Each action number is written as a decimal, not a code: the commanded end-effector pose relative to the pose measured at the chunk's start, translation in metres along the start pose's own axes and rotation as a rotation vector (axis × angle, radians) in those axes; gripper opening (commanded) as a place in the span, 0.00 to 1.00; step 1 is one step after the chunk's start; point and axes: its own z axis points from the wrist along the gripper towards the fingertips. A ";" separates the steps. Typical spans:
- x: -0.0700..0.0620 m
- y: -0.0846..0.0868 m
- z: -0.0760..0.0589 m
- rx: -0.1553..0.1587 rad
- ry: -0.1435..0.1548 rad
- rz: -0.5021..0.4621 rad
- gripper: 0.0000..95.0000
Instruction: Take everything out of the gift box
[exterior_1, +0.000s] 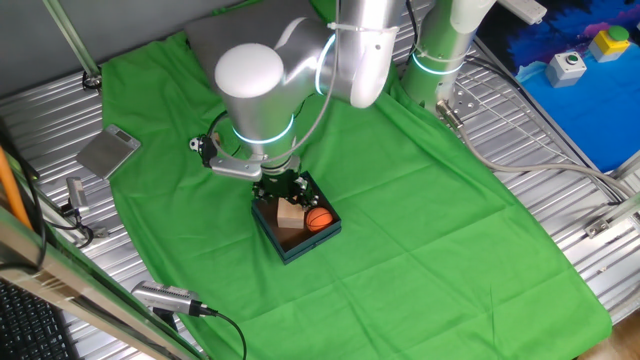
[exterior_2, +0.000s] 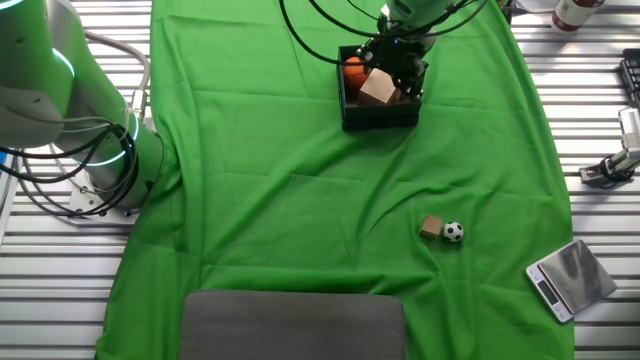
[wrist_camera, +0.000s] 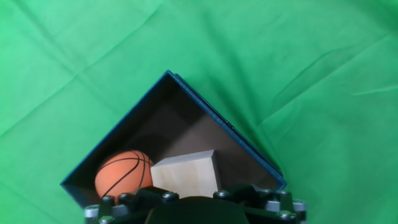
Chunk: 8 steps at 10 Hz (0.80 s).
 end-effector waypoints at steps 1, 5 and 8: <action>-0.001 -0.001 0.004 0.007 -0.001 -0.003 0.80; -0.001 -0.001 0.013 0.015 -0.008 -0.006 0.60; -0.001 -0.001 0.013 0.013 -0.008 0.030 0.00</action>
